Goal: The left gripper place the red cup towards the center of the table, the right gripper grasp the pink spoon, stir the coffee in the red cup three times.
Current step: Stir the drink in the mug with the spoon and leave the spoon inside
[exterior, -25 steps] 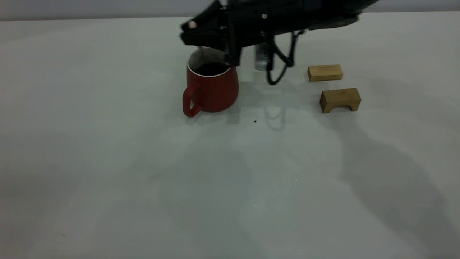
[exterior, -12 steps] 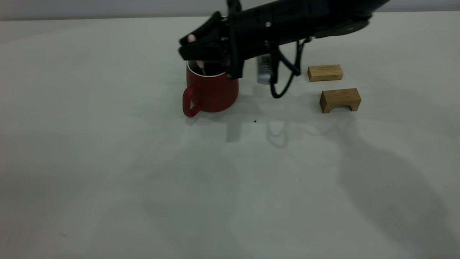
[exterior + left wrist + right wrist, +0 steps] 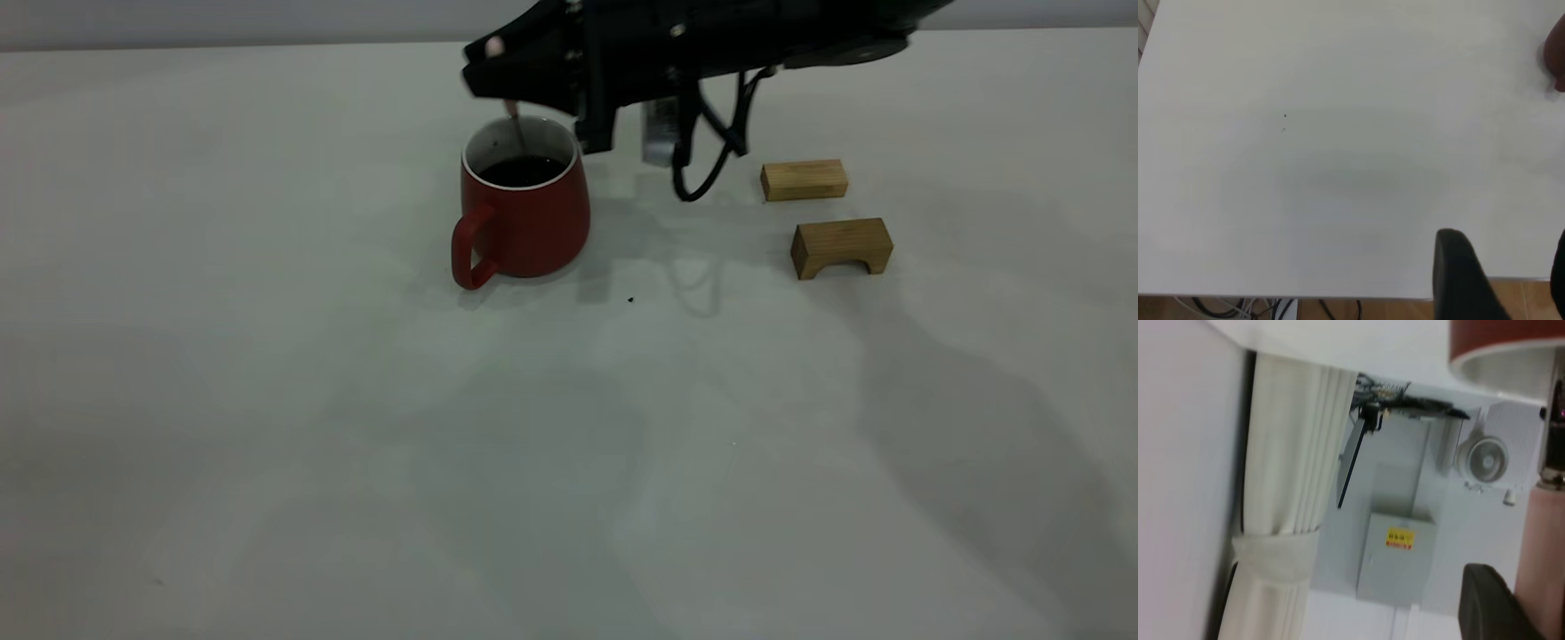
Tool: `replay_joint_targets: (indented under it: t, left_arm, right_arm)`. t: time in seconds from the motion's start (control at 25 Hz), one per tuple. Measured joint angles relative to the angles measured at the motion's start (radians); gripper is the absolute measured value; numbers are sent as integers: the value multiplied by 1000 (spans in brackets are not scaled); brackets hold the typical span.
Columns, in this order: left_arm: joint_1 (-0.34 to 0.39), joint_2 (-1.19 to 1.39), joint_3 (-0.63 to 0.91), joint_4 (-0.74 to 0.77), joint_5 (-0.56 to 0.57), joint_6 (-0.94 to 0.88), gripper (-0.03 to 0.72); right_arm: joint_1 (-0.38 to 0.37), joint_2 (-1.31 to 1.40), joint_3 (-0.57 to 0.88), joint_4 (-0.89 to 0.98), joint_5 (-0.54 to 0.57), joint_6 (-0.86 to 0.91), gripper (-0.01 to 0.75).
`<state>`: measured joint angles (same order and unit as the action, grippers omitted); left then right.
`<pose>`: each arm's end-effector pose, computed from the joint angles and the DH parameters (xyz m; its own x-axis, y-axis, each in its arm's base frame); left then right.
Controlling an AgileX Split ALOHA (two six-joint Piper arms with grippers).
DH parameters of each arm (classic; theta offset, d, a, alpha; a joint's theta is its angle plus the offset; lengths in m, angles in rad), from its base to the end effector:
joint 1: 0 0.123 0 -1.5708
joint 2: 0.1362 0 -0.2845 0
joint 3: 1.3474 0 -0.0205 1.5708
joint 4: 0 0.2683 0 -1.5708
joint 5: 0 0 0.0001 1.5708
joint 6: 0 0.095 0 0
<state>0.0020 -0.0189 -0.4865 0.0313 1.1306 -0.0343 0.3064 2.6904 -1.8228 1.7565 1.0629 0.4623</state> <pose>0.0101 0.0027 0.2744 -0.5116 -0.0220 -0.8589 -0.0370 0.9993 -0.0035 0.4703 0.2344 0.0154 -0.2861 0.2718 0.9188 0.9414 -0.0991 0.3225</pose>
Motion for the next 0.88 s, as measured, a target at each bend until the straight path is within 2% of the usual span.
replay_joint_targets:
  t: [0.16,0.32,0.44,0.52,0.88]
  left_arm:
    - [0,0,0,0,0,0,407]
    - [0,0,0,0,0,0,407]
    - [0,0,0,0,0,0,407]
    - [0,0,0,0,0,0,407]
    - [0,0,0,0,0,0,407]
  right_arm:
    - [-26,0,-2,0,74,0,130]
    - [-26,0,-2,-20,80,0,130]
    - [-26,0,-2,-40,80,0,163]
    - [-26,0,-2,-57,82,11,225]
    - [-26,-1,-2,-198,86,78,609]
